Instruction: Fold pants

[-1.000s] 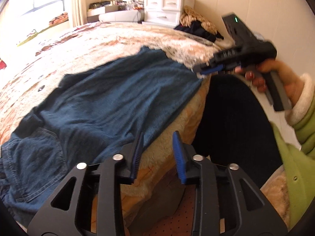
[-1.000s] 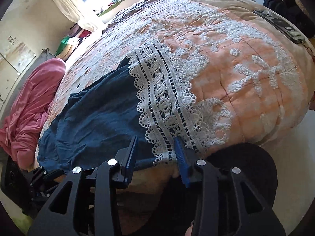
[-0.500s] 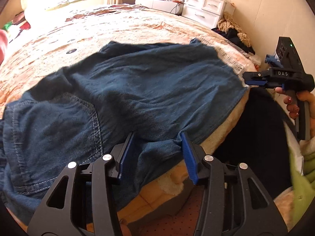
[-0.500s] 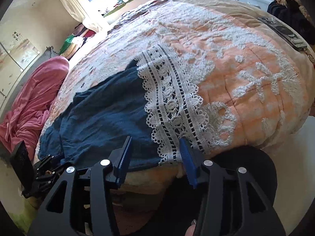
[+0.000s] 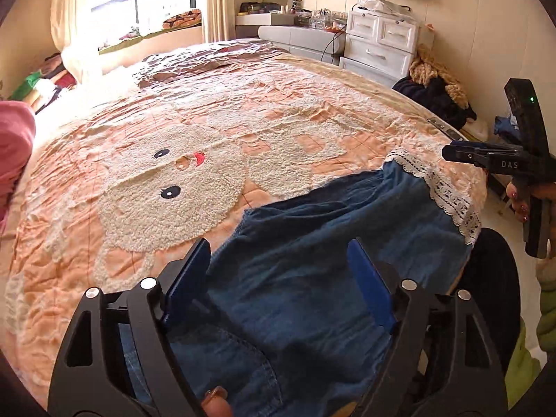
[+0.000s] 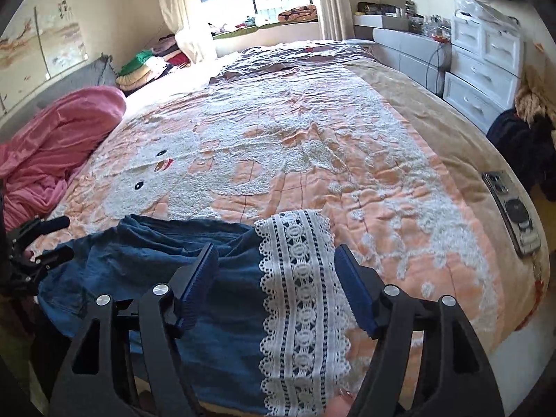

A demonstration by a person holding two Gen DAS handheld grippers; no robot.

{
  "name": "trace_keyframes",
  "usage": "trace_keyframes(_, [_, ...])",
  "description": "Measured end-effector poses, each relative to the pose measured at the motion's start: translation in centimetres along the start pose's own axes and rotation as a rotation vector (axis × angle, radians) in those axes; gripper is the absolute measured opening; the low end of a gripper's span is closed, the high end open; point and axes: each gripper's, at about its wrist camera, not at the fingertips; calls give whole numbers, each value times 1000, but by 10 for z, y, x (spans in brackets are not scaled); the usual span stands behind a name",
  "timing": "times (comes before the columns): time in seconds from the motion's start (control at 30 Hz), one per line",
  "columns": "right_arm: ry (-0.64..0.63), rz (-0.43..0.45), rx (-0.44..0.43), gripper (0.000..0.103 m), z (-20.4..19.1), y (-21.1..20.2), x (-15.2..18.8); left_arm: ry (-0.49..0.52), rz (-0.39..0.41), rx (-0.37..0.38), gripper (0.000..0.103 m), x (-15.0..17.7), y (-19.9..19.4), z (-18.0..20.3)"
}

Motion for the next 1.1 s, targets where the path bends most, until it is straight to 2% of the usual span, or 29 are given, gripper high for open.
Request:
trace_keyframes(0.2, [-17,-94,62,73,11,45,-14,78,-50,-58,78,-15,31,-10])
trace_keyframes(0.3, [6,-100,64,73,19,54,-18,106,-92,-48,78,-12,46,-12])
trace_keyframes(0.4, [11,-104,37,73,20,60,-23,133,-129,-44,68,-10,59,-13])
trace_keyframes(0.6, [29,-151,46,73,29,80,-24,119,-163,-17,64,-9,81,-13])
trace_keyframes(0.73, [64,-201,17,72,38,96,-19,87,-175,3,48,-8,93,-17])
trace_keyframes(0.77, [65,-212,12,61,39,99,-17,90,-177,2,37,-8,96,-16])
trace_keyframes(0.8, [60,-217,-5,41,39,101,-15,94,-186,11,29,-7,99,-15])
trace_keyframes(0.83, [56,-218,-22,36,38,101,-14,97,-192,15,17,-7,102,-14])
trace_keyframes(0.87, [39,-206,-15,33,36,100,-13,101,-203,12,10,-5,106,-13])
trace_keyframes(0.9, [21,-192,-11,25,34,97,-11,105,-210,11,7,-4,110,-11])
trace_keyframes(1.0, [26,-141,-18,19,36,87,-9,109,-183,-4,3,-4,111,-9])
trace_keyframes(1.1, [67,-100,-21,17,45,78,-9,34,-159,-8,2,-11,110,-22])
Point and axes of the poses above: each gripper's, at about its wrist camera, not at the fingertips, and y roughly the way its jaws point, z to its right, x to its underside, and after that the axes turned 4 degrees about z, right-handed
